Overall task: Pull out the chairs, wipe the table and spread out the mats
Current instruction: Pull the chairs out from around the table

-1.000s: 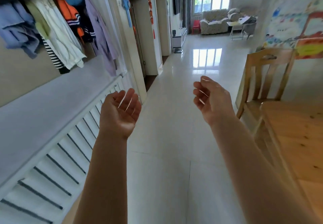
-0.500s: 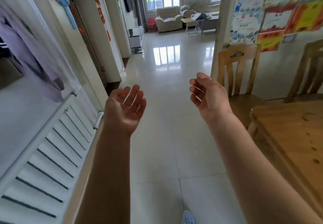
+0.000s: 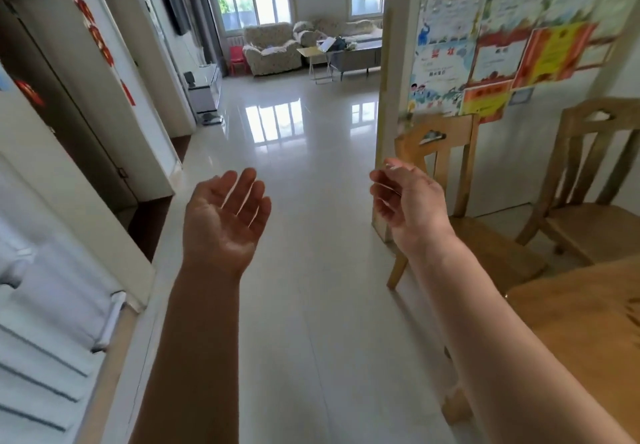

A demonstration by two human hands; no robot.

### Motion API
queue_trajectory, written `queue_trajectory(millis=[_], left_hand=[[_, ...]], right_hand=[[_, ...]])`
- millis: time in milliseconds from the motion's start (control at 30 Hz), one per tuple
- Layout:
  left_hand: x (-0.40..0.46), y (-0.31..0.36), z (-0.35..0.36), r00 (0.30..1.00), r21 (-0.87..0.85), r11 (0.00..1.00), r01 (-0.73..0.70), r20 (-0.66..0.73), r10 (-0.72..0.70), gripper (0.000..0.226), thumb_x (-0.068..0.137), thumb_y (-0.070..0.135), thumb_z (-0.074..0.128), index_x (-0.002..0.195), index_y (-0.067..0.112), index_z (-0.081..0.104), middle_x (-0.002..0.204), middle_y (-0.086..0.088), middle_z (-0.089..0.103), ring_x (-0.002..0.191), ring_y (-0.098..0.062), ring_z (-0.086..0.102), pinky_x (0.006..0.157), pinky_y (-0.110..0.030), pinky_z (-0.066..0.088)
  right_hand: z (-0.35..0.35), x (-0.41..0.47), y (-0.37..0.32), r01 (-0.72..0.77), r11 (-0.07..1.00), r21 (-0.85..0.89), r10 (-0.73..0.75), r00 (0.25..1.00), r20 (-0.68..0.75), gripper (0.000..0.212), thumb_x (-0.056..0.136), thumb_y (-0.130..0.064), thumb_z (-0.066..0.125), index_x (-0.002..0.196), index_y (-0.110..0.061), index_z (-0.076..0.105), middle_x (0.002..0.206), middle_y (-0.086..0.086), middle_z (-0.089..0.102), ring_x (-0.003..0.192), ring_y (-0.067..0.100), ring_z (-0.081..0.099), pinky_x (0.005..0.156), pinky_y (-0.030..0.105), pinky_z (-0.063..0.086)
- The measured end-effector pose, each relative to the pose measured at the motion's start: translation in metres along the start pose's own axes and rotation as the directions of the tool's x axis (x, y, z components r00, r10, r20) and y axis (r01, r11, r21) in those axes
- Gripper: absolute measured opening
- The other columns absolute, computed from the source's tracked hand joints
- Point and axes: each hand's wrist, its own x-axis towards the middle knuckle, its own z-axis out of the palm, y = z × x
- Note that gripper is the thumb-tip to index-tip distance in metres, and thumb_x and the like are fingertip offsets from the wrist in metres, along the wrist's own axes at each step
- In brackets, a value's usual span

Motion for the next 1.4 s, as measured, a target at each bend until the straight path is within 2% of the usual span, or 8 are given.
queue_trajectory(millis=[67,233,433,567,800,967,1200,1400], left_hand=[[0.042,-0.006,0.011,1.000,0.041,0.999,0.025,0.002,-0.025,0.023,0.096,0.027,0.049,0.112,0.016,0.061,0.105,-0.002,0.075,0.086,-0.018,0.071,0.075,-0.032,0.054],[0.160,-0.019,0.039,0.985,0.037,0.986,0.161,0.051,-0.163,0.026,0.098,0.026,0.046,0.116,0.013,0.061,0.102,-0.003,0.075,0.096,-0.019,0.068,0.075,-0.034,0.051],[0.312,-0.028,0.085,0.951,0.133,0.955,0.264,0.127,-0.281,0.023,0.098,0.025,0.047,0.111,0.012,0.062,0.102,-0.005,0.075,0.088,-0.019,0.071,0.072,-0.034,0.052],[0.400,-0.057,0.129,0.905,0.220,0.908,0.357,0.160,-0.394,0.024,0.098,0.025,0.047,0.110,0.011,0.062,0.103,-0.006,0.074,0.085,-0.019,0.070,0.071,-0.033,0.053],[0.490,-0.134,0.204,0.787,0.338,0.804,0.489,0.227,-0.574,0.023,0.098,0.023,0.046,0.111,0.009,0.060,0.104,-0.009,0.071,0.083,-0.021,0.066,0.074,-0.033,0.053],[0.544,-0.186,0.248,0.733,0.403,0.764,0.504,0.268,-0.625,0.021,0.099,0.024,0.047,0.105,0.009,0.062,0.093,-0.008,0.073,0.076,-0.020,0.068,0.070,-0.033,0.055],[0.619,-0.263,0.333,0.687,0.498,0.713,0.493,0.280,-0.670,0.024,0.097,0.025,0.054,0.114,0.010,0.062,0.095,-0.009,0.075,0.076,-0.020,0.069,0.081,-0.037,0.055],[0.667,-0.320,0.387,0.628,0.565,0.657,0.499,0.286,-0.723,0.024,0.097,0.025,0.052,0.113,0.011,0.062,0.093,-0.007,0.073,0.074,-0.018,0.068,0.067,-0.033,0.055]], right_hand=[[0.006,0.033,0.001,0.005,1.000,-0.002,-0.005,0.999,-0.036,0.015,0.097,-0.012,0.054,0.097,-0.021,0.066,0.082,0.000,0.071,0.073,0.013,0.064,0.071,0.029,0.050],[0.027,0.131,0.008,0.021,1.000,0.022,-0.018,0.992,-0.125,0.014,0.096,-0.012,0.056,0.099,-0.020,0.066,0.084,0.001,0.072,0.076,0.014,0.064,0.071,0.029,0.050],[0.050,0.262,0.005,0.039,0.998,0.050,-0.022,0.954,-0.299,0.015,0.095,-0.013,0.057,0.103,-0.020,0.067,0.084,0.000,0.072,0.077,0.014,0.064,0.071,0.030,0.048],[0.038,0.338,-0.002,0.075,0.993,0.094,-0.026,0.898,-0.440,0.013,0.093,-0.012,0.059,0.100,-0.019,0.068,0.084,0.002,0.072,0.075,0.015,0.064,0.073,0.031,0.048],[0.006,0.424,-0.020,0.138,0.988,0.071,-0.070,0.801,-0.594,0.014,0.095,-0.014,0.059,0.105,-0.015,0.069,0.081,0.001,0.073,0.074,0.014,0.065,0.079,0.034,0.049],[-0.015,0.484,-0.037,0.164,0.984,0.066,-0.085,0.766,-0.637,0.013,0.094,-0.017,0.061,0.104,-0.015,0.069,0.084,0.003,0.073,0.079,0.016,0.065,0.082,0.035,0.050],[-0.051,0.583,-0.084,0.224,0.973,0.048,-0.128,0.709,-0.694,0.010,0.094,-0.018,0.062,0.101,-0.013,0.069,0.083,0.005,0.072,0.077,0.017,0.065,0.081,0.034,0.051],[-0.081,0.636,-0.100,0.209,0.978,0.009,-0.134,0.662,-0.737,0.010,0.095,-0.016,0.061,0.101,-0.013,0.068,0.086,0.007,0.071,0.074,0.017,0.064,0.075,0.032,0.051]])
